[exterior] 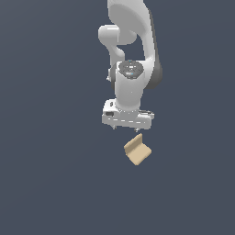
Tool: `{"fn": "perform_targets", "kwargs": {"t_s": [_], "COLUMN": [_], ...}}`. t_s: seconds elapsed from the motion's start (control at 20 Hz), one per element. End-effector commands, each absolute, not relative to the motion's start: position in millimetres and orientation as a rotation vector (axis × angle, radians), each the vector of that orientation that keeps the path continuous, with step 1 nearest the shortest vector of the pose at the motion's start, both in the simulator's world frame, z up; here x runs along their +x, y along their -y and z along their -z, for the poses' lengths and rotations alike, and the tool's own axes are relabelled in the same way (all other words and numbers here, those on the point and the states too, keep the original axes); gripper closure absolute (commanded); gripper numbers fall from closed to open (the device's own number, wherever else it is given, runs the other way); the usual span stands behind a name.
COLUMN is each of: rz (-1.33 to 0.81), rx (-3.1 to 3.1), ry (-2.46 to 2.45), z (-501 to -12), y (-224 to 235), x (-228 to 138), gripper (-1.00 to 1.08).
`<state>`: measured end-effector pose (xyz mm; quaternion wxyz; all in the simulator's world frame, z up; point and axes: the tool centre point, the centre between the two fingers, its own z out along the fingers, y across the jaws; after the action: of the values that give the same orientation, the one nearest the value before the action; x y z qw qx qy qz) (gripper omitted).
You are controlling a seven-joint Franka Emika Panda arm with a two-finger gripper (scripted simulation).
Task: Pick up the object and move it to a goal position.
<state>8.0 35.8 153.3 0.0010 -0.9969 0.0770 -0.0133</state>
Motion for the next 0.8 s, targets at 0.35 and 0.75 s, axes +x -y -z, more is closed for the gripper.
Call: {"fn": "perform_targets", "kwargs": {"t_s": [0.35,0.75], "rz": [0.03,0.02], "rx": [-3.087,-3.015], "ry": [-0.583,-0.888], "z": [-117,-85], "y": [-57,-75], "x": [14,23], "gripper": [-0.92,-0.92]}}
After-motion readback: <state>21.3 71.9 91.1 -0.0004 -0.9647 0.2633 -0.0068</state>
